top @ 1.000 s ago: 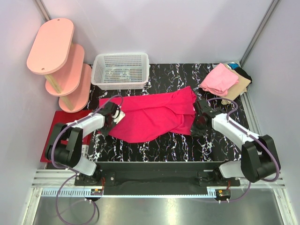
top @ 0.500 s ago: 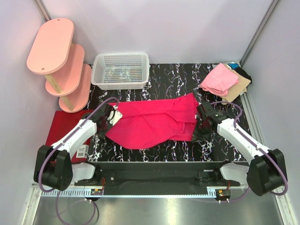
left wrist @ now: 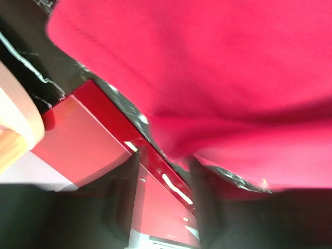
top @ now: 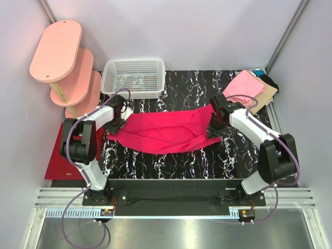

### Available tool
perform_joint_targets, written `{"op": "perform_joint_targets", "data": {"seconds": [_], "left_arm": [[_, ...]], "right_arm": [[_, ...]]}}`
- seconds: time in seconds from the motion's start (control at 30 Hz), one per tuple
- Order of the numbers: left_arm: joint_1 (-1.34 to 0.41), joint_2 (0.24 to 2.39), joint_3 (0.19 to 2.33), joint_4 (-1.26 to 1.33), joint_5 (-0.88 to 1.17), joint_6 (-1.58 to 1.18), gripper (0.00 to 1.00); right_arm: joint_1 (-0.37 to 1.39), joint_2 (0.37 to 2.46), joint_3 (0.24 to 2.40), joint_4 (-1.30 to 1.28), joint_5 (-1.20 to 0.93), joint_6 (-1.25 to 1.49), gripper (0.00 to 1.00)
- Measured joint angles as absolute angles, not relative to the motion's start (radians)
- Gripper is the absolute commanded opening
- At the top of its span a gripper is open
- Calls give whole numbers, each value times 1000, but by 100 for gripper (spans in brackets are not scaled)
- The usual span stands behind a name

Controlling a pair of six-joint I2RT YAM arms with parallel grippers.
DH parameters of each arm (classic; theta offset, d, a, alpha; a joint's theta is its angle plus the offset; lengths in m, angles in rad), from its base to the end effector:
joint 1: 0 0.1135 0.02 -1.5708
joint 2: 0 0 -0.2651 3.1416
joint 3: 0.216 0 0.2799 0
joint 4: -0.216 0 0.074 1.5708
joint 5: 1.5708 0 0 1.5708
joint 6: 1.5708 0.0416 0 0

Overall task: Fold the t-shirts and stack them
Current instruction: Grap the side of the flattened tshirt closest away from the robot with both arms

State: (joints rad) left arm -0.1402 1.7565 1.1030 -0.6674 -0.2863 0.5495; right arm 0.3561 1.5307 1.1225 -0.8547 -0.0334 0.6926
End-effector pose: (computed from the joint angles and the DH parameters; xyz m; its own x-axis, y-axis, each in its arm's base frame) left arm 0.3489 -0.0374 0.1451 -0.7843 0.6167 -0.0680 0.5564 0.7476 0.3625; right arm 0.2986 0.1126 0.2148 -0.9159 0.3402 -0.2129 0.2949 0.9303 0.2180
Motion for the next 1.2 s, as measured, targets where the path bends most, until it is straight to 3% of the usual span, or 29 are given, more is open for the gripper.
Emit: {"op": "perform_joint_targets", "data": {"seconds": [0.03,0.07,0.23,0.4,0.53,0.77,1.1,1.2], "left_arm": [[-131,1771,1103,-654,-301,549,95],[-122,1776,1103,-653,-317,549,99],[-116,1694,1072,-637,-364,533,99],[-276,1387,946,-687,-347,476,99],[-425,1257,870,-714,-284,434,97],[-411,1399,760,-703,-274,417,91],[-411,1521,817,-670,-284,427,85],[-411,1555,849,-651,-284,426,67]], "right_arm": [[350,1559,1122,-847,-26,693,1],[344,1582,1122,-840,-16,693,1],[324,1639,1130,-819,13,693,2],[319,1695,1153,-783,17,693,1],[319,1703,1157,-778,17,693,1],[319,1703,1167,-770,15,693,1],[319,1703,1166,-765,15,693,0],[319,1702,1159,-755,14,693,0]]}}
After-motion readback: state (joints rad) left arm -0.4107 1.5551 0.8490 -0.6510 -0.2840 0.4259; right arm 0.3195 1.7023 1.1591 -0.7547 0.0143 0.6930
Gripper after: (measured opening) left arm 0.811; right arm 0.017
